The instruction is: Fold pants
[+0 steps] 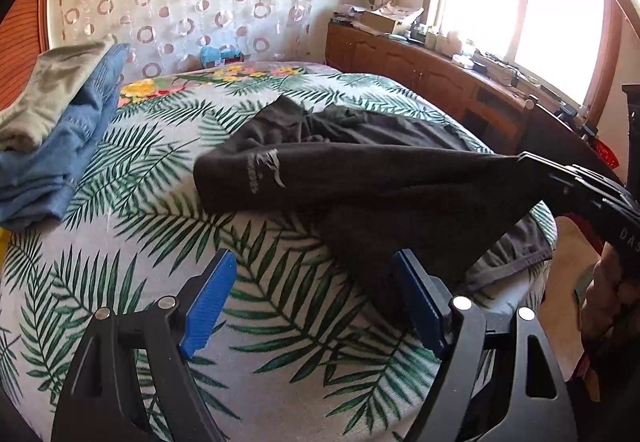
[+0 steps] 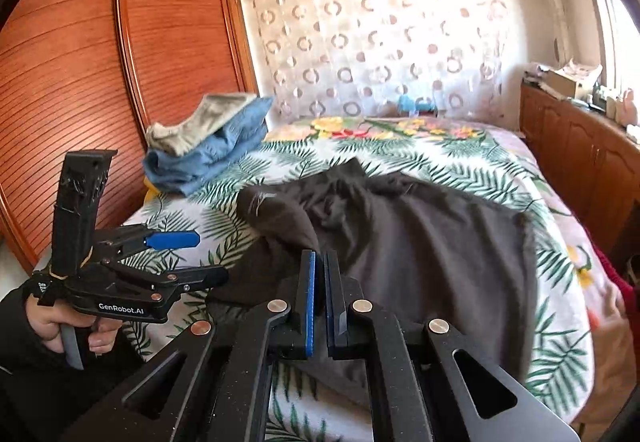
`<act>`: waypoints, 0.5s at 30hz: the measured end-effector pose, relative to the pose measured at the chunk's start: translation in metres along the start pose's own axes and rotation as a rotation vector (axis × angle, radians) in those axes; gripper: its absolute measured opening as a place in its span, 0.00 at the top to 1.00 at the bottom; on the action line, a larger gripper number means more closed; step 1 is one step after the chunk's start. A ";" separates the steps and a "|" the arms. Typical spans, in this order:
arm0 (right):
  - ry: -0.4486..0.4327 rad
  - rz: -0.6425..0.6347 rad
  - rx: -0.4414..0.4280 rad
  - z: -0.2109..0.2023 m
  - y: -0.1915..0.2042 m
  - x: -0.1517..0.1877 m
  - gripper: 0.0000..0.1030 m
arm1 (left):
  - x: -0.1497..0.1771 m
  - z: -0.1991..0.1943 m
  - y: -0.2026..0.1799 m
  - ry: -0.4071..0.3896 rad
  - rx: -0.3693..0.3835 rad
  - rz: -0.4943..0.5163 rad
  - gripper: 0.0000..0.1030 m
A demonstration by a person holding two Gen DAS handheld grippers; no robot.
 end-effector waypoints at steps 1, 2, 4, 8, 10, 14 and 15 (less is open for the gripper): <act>-0.004 0.001 0.008 -0.004 -0.002 0.000 0.97 | -0.002 0.001 -0.002 -0.001 0.001 0.005 0.21; -0.006 0.002 0.018 -0.008 -0.005 0.001 0.97 | -0.003 0.002 -0.005 -0.001 0.003 0.011 0.21; -0.012 0.009 0.038 -0.017 -0.011 0.004 0.97 | -0.007 0.003 -0.010 -0.003 0.009 0.024 0.21; -0.019 0.024 0.074 -0.034 -0.020 0.010 0.97 | -0.013 0.004 -0.022 -0.009 0.024 0.045 0.21; -0.020 0.034 0.091 -0.042 -0.025 0.012 0.97 | -0.015 0.004 -0.029 -0.011 0.033 0.053 0.21; -0.018 0.056 0.116 -0.056 -0.030 0.022 0.97 | -0.016 0.006 -0.042 -0.009 0.042 0.074 0.21; -0.015 0.061 0.121 -0.058 -0.030 0.023 0.97 | -0.016 0.006 -0.044 -0.009 0.045 0.079 0.21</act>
Point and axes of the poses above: each gripper's, at about its wrist camera, not at the fingertips, and z roughly the way its jaws point, y to its left, x to its underside, the point moved 8 cm from there along z, roughly the way its jaws point, and after that the axes turned 14 degrees about -z, right-handed, at the moved point
